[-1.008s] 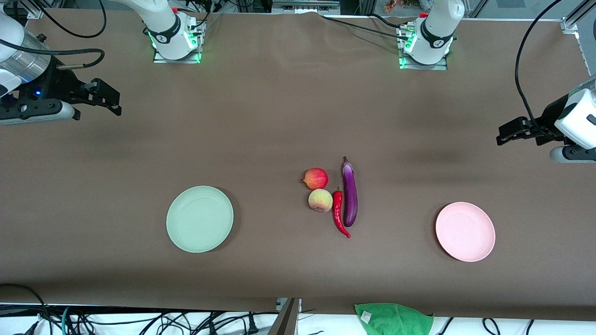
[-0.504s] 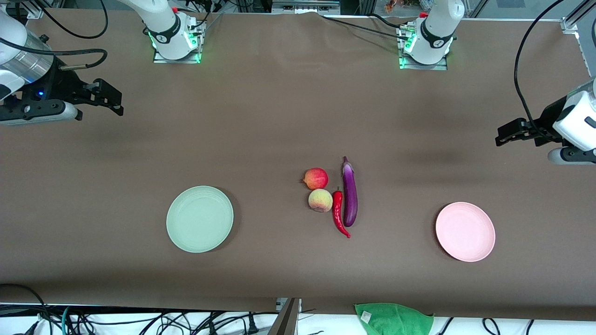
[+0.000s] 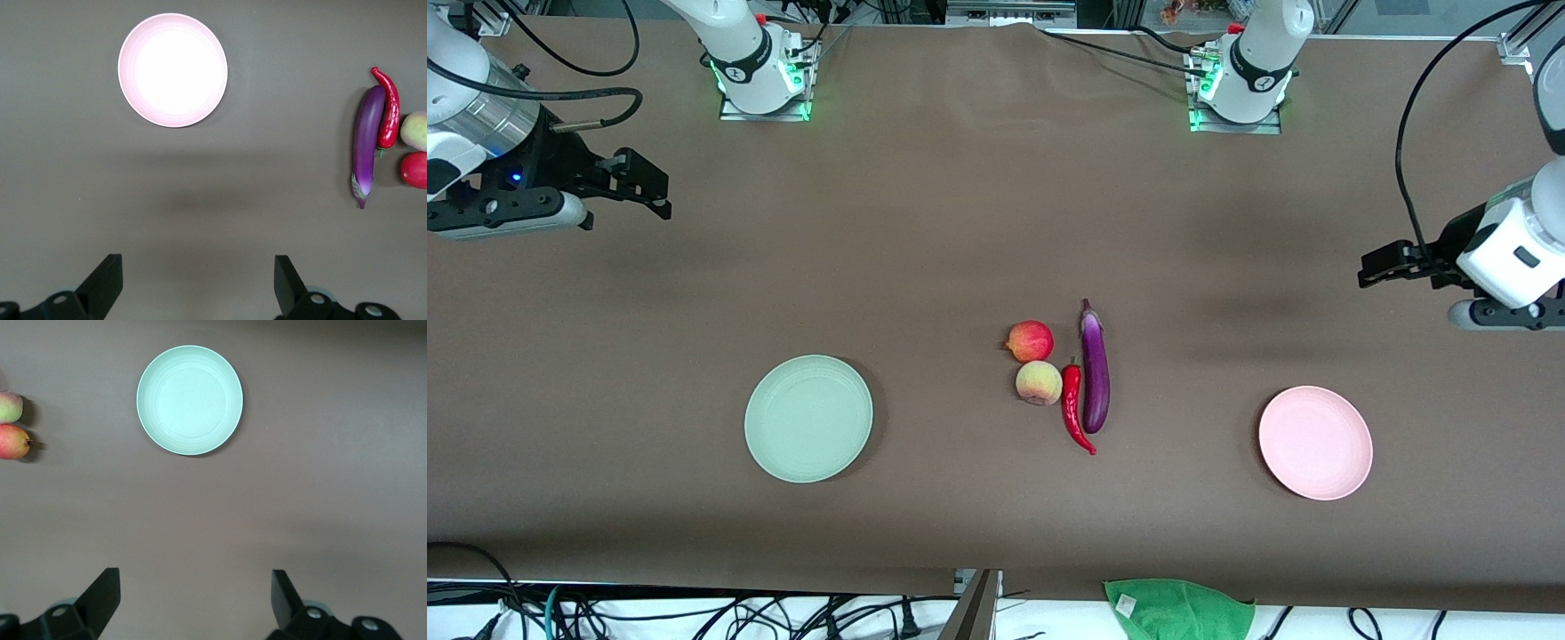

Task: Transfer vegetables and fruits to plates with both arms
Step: 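Reach the left gripper down to the purple eggplant and red chili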

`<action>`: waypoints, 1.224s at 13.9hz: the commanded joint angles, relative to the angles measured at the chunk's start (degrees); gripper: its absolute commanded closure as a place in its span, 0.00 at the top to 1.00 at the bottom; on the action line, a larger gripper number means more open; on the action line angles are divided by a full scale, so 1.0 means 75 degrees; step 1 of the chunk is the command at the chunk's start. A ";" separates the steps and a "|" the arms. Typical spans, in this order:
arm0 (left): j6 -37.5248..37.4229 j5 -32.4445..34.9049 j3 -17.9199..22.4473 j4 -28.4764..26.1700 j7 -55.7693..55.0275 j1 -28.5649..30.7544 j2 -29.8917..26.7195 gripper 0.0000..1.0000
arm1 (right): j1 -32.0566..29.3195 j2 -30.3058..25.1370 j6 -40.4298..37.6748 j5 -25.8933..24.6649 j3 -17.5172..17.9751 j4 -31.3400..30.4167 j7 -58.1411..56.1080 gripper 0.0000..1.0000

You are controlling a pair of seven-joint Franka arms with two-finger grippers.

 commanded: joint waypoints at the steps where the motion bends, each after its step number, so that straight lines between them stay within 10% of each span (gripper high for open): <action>1: -0.0040 0.0164 -0.0027 0.0260 0.0106 -0.0038 0.0317 1.00 | -0.0172 -0.0007 -0.0038 0.0034 0.0157 0.0098 0.0005 1.00; 17: 0.4364 0.0129 -0.0027 0.0576 -0.1977 -0.2814 0.3656 1.00 | -0.0183 0.0004 -0.0073 0.0081 0.0121 0.0086 -0.0030 1.00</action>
